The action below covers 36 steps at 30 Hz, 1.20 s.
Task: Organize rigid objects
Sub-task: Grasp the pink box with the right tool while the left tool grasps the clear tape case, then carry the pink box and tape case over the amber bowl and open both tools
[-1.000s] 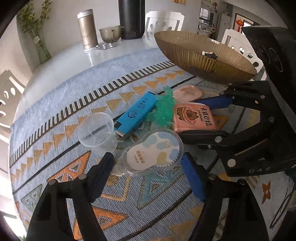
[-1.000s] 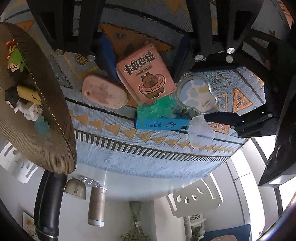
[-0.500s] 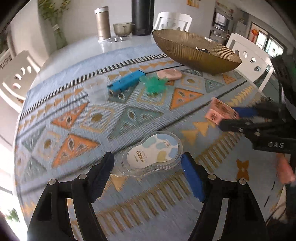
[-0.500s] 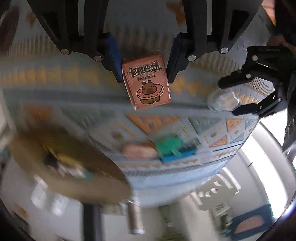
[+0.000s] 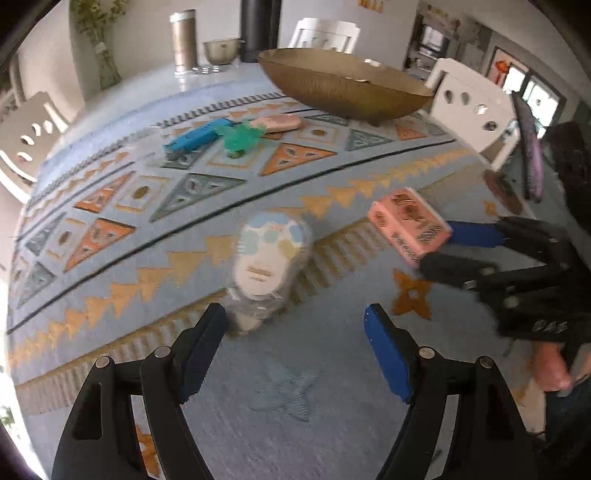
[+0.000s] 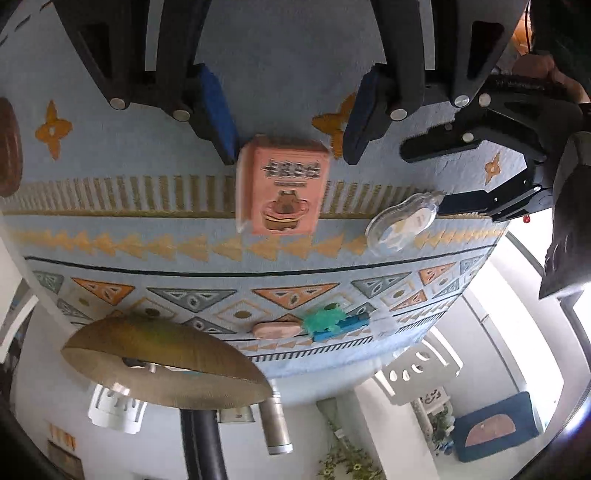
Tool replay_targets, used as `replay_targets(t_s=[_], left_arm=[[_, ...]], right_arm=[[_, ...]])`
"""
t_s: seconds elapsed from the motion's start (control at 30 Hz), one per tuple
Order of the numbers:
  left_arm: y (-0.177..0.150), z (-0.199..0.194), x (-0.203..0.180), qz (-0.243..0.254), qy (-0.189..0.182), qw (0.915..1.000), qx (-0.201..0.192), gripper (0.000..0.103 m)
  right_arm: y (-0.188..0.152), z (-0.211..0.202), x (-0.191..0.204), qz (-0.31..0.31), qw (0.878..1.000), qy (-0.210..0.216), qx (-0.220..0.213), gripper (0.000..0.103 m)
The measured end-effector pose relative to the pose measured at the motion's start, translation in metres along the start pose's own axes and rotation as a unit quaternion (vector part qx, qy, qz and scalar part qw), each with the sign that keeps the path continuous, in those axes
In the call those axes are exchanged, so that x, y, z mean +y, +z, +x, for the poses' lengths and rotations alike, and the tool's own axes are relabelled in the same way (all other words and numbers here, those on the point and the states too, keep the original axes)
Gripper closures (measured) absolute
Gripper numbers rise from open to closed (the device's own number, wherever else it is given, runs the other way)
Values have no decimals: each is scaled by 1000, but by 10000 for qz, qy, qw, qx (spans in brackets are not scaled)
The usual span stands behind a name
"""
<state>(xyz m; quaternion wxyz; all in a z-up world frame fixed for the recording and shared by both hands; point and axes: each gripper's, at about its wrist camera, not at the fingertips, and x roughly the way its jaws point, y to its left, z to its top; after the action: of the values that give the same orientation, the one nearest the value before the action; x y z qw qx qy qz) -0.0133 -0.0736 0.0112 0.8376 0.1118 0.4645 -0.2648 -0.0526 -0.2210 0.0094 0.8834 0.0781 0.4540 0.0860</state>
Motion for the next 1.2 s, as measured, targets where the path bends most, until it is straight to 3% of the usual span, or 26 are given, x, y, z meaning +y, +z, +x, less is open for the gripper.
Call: replay_targets(t_s=[0.17, 0.33, 0.43, 0.47, 0.53, 0.7, 0.83, 0.97, 1.1, 1.2], left_arm=[[12, 8, 14, -174, 123, 9998, -53, 27], [22, 17, 8, -51, 180, 9997, -133, 28], [24, 18, 1, 71, 197, 9996, -213, 38], [23, 18, -1, 139, 209, 9994, -237, 47], [23, 17, -5, 211, 235, 9991, -300, 58], [24, 15, -7, 180, 284, 9987, -376, 58], [32, 5, -2, -91, -37, 9987, -507, 58], [43, -5, -8, -74, -104, 9978, -653, 58], [57, -17, -16, -24, -181, 9959, -888, 58], [73, -28, -21, -14, -283, 9937, -1081, 58]], right_arm=[[5, -1, -11, 218, 9997, 109, -5, 40], [8, 9, 11, -109, 9994, -315, 16, 40], [12, 18, 27, -379, 9967, -723, 35, 45], [13, 20, 30, -416, 9955, -847, 15, 48], [15, 22, 32, -453, 9944, -953, -30, 63], [16, 21, 36, -560, 9946, -864, -123, 63], [16, 12, 33, -517, 9958, -701, -282, 63], [20, 4, 23, -376, 9960, -753, -314, 63], [33, -17, 6, -91, 9972, -577, -462, 63], [44, -38, -1, -55, 9951, -695, -706, 63]])
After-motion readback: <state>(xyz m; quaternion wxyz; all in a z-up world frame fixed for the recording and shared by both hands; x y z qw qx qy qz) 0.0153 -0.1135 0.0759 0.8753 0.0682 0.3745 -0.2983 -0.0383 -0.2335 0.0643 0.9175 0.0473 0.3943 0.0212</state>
